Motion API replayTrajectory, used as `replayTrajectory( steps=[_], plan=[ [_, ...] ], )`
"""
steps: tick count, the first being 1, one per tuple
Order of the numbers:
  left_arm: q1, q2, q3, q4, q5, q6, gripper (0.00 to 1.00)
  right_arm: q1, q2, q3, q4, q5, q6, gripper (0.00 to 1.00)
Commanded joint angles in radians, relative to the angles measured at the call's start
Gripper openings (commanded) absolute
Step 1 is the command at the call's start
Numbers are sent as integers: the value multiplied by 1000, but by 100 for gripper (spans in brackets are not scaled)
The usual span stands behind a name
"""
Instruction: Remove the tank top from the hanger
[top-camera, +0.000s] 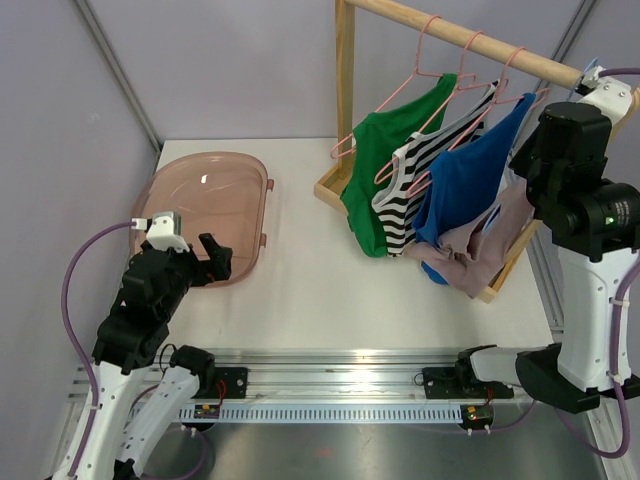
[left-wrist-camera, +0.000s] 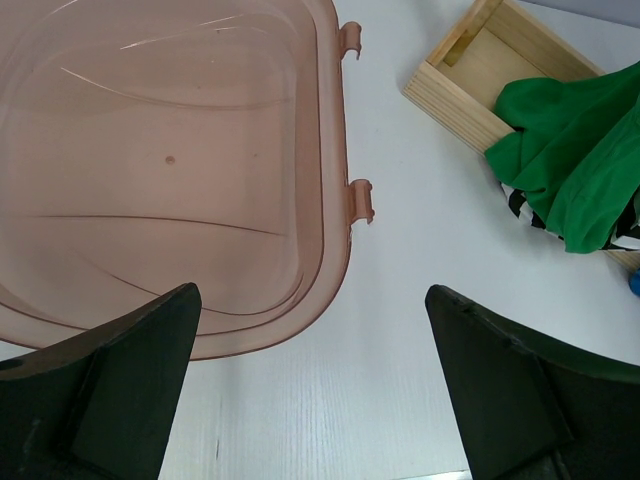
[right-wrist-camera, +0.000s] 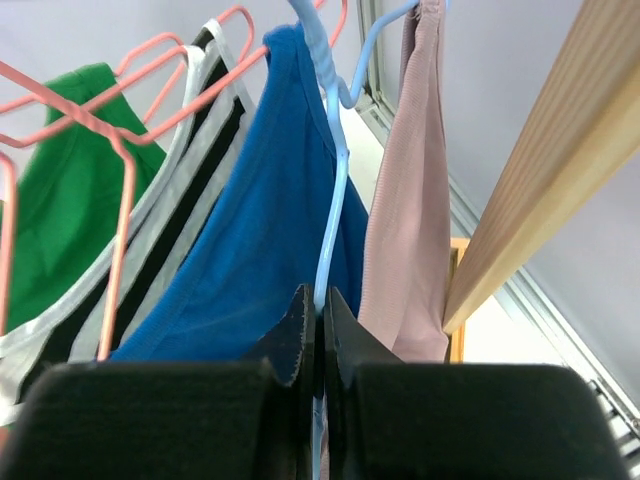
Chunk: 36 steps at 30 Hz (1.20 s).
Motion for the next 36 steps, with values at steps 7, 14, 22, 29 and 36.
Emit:
replayTrajectory(
  steps=[7,14,22,29,36],
  plan=[
    [-6,-16,-8,45,13,8,99,3,31,283,-103,-119,-45,0],
    [-6,-40,6,42,33,13,99,5,-73,202,-204,-352,-52,0],
    [-6,0,47,75,226,-1,99,3,-299,-45,-261,-558,-39,0],
    [-27,96,83,324,666,-129,99,5,-483,-195,-267,-873,-36,0],
    [-229,138,96,583,658,-213,99,20,-696,-340,-230,-1130,-31,0]
  ],
)
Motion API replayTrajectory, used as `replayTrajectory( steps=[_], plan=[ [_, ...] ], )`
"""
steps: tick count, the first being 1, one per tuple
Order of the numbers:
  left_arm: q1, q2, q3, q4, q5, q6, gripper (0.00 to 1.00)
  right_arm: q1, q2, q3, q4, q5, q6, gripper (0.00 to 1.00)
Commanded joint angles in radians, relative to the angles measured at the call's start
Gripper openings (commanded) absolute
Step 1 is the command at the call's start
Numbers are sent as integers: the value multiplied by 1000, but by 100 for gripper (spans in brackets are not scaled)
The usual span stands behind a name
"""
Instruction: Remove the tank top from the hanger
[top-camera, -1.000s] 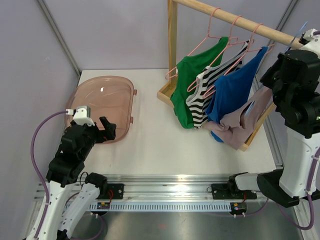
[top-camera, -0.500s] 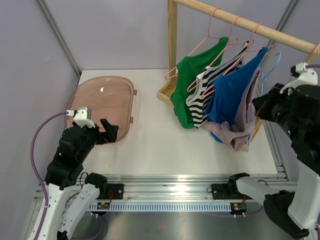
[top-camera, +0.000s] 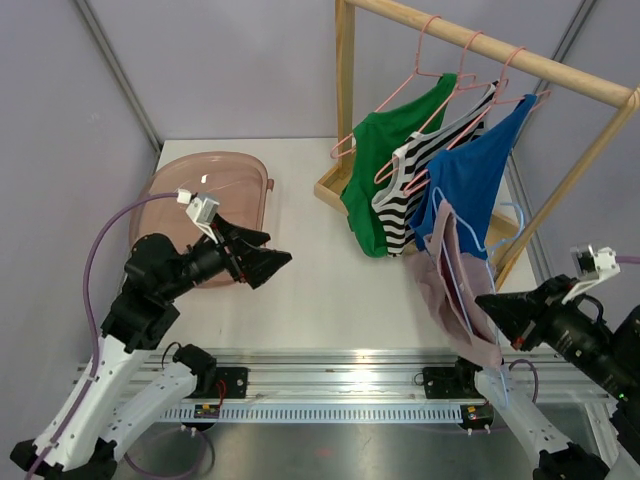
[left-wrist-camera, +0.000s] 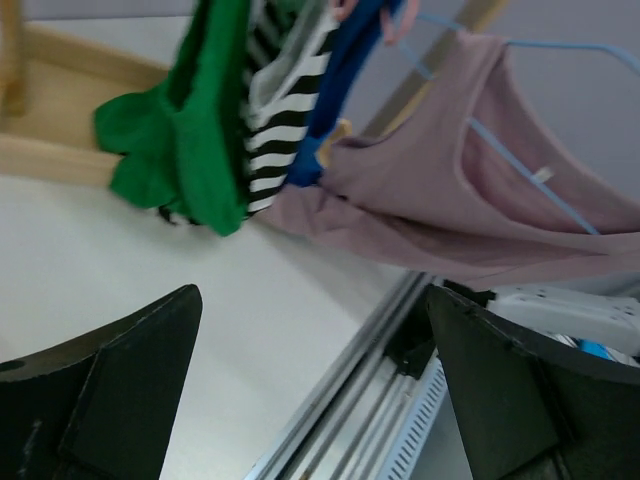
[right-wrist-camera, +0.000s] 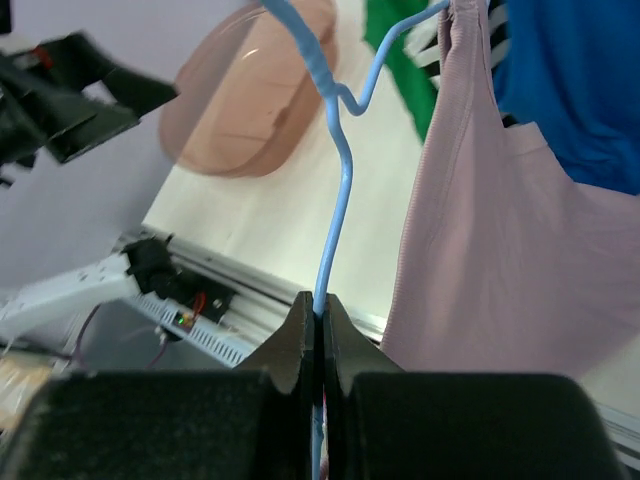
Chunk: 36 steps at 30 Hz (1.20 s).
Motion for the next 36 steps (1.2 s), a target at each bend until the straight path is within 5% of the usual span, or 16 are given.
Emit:
replayTrajectory(
  steps=[1,3,9,12,28,32,34,36],
  plan=[
    [-148,13,72,210,16,-22,99,24,-83,-33,4,-212,4,0],
    [-233,23,90,205,-72,20,99,44,-101,-44,15,-284,4,0],
    [-695,168,213,153,-685,244,99,72,-48,-63,64,-395,5,0],
    [-826,237,233,225,-845,328,99,73,16,-50,93,-424,7,0],
    [-873,474,298,334,-1018,427,89,73,110,5,291,-619,47,0],
    [-836,492,298,334,-969,396,84,72,93,-32,322,-620,53,0],
    [-810,495,291,360,-921,376,74,73,89,-40,320,-613,42,0],
    [-796,498,288,365,-920,367,48,72,90,-40,302,-596,33,0]
  ],
)
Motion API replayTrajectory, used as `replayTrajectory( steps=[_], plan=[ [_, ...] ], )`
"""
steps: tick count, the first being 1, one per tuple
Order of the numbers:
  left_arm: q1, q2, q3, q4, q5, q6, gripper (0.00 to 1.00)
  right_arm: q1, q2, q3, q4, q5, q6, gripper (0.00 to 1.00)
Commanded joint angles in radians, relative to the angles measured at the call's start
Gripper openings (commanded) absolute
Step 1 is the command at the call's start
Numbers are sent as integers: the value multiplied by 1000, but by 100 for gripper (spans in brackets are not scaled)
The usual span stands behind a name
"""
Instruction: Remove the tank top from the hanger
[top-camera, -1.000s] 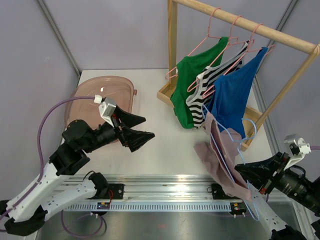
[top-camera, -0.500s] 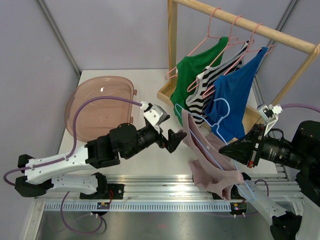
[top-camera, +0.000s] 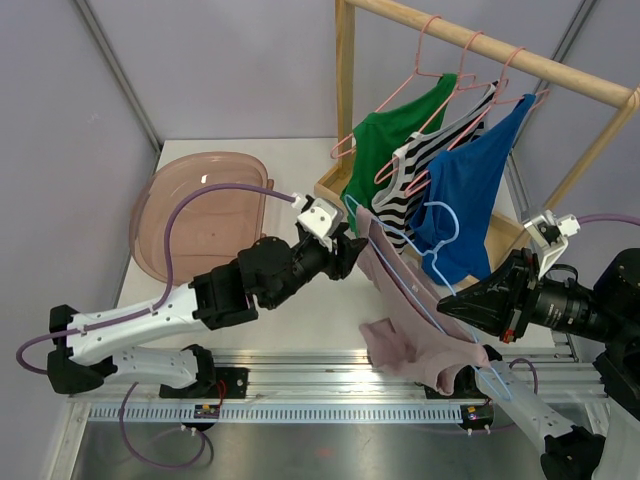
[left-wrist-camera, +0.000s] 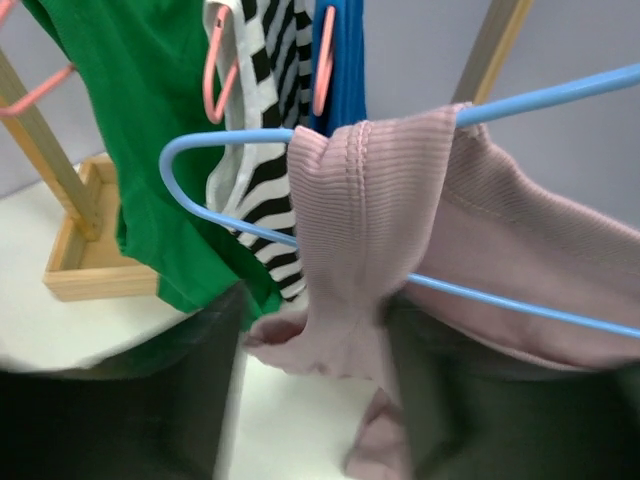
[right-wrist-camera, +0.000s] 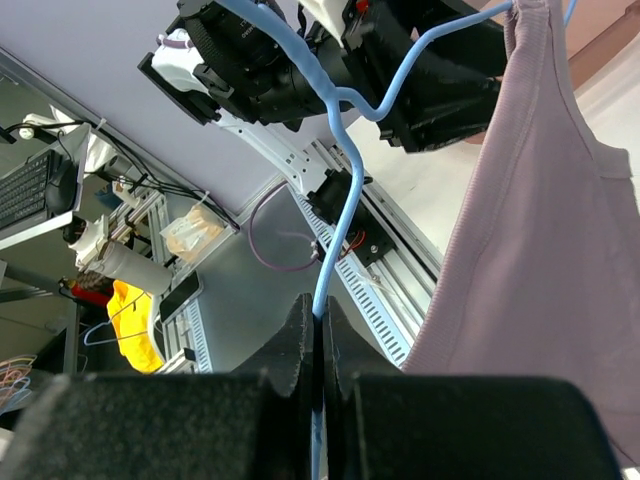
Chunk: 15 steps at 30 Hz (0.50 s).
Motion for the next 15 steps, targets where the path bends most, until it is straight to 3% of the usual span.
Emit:
replayTrajectory(
  steps=[1,3,4,6,11,15],
  plan=[
    [26,3,31,98,6,-17,43,7,-7,-1,74,-10,-14,0],
    [42,3,25,104,8,-31,31,5,-15,-9,80,-11,-14,0],
    [50,1,22,106,13,-39,17,7,-18,-18,83,-11,-11,0],
    [62,0,20,101,10,-54,0,7,-22,-24,79,-5,-19,0],
    [70,-39,-7,75,-178,-103,0,7,-28,-50,13,59,-75,0],
    [177,-97,-21,-92,-384,-306,0,25,-62,-109,2,44,-117,0]
  ],
)
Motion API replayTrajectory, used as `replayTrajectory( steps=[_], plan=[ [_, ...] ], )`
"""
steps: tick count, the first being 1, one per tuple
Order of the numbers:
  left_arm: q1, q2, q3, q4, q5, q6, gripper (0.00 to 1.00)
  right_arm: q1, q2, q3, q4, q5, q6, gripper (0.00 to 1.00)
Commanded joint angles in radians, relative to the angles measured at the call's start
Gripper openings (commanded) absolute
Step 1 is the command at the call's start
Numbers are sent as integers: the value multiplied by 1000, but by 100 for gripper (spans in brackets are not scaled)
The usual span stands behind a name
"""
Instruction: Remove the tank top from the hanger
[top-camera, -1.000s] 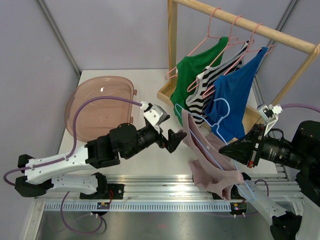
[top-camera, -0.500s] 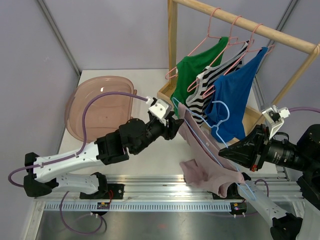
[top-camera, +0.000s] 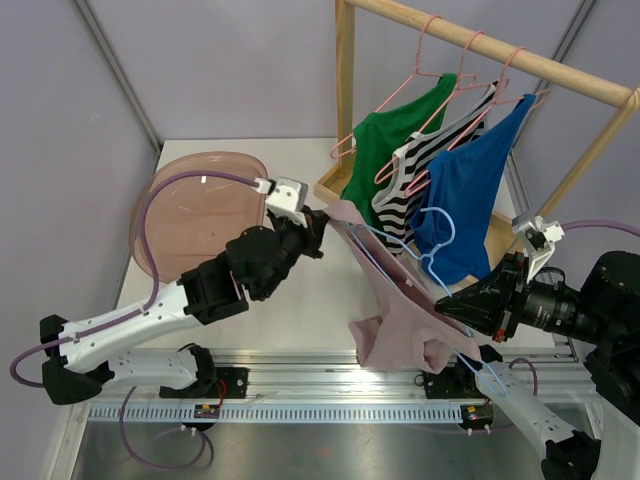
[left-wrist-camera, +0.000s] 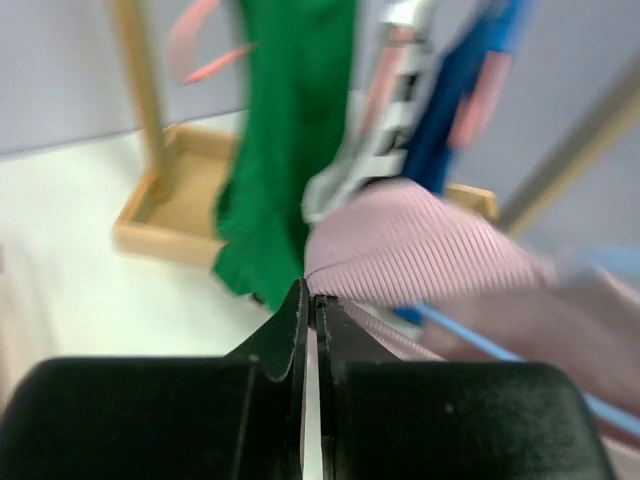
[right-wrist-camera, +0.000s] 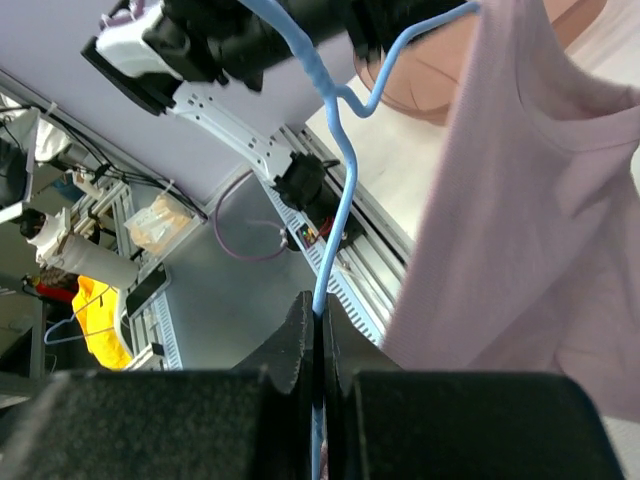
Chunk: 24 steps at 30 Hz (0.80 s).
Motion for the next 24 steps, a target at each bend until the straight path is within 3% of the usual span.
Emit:
replayTrajectory(
  steps=[1,5,8,9,11,13,16,17,20,21,24],
  plan=[
    [113,-89,-8,-97,-237,-213,0,24,-27,-37,4,0,-61,0],
    [293,-167,-71,-159,-100,-307,0,32,-31,-51,39,-81,-67,0],
    [315,-169,-62,-190,-28,-316,0,31,-52,-89,166,-204,-57,0],
    [315,-164,-64,-191,3,-310,0,32,-66,-109,287,-227,-43,0],
    [315,-164,-70,-182,121,-307,0,31,-103,-189,420,-209,15,0],
    [315,-176,-109,-158,227,-295,0,31,-162,-278,615,-90,83,0],
    [314,-240,-218,-28,512,-249,0,31,-224,-417,867,103,170,0],
    [309,-266,-241,40,666,-228,0,32,-242,-456,1010,146,195,0],
    [251,-294,-310,91,866,-179,0,32,-271,-632,1282,283,281,0],
    [227,-297,-320,88,891,-142,0,31,-274,-725,1469,370,316,0],
    [116,-287,-332,30,927,-80,0,32,-264,-816,1703,572,295,0]
  ],
)
